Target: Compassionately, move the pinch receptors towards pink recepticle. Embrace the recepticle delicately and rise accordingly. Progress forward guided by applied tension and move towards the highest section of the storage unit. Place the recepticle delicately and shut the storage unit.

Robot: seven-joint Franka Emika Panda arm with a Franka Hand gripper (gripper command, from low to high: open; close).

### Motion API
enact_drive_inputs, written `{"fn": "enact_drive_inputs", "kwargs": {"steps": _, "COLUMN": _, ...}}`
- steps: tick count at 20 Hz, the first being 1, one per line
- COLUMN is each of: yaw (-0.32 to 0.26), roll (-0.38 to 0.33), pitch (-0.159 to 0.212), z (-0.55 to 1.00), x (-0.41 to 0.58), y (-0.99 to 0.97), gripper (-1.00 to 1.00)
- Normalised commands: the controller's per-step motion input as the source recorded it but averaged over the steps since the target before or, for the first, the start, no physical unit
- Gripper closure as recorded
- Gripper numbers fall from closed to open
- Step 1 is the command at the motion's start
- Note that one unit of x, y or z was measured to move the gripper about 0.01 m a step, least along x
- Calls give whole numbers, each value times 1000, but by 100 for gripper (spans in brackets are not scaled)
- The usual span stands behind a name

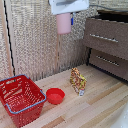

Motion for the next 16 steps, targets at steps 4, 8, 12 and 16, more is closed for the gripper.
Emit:
{"fn": "enact_drive_inputs", "kwargs": {"steps": 4, "yaw": -121, "roll": -55, "pitch": 9, "z": 860, "x": 135, "y": -512, "gripper": 100}}
{"fn": "enact_drive_inputs", "kwargs": {"steps": 8, "yaw": -101, "roll": -64, "pitch": 0, "z": 834, "x": 143, "y": -535, "gripper": 100}}
{"fn": "enact_drive_inputs", "kwargs": {"steps": 12, "yaw": -121, "roll": -73, "pitch": 25, "z": 738, "x": 178, "y": -579, "gripper": 100}}
{"fn": "enact_drive_inputs", "kwargs": {"steps": 16, "yaw": -120, "roll": -70, "pitch": 123, "z": 664, "x": 140, "y": -651, "gripper": 100}}
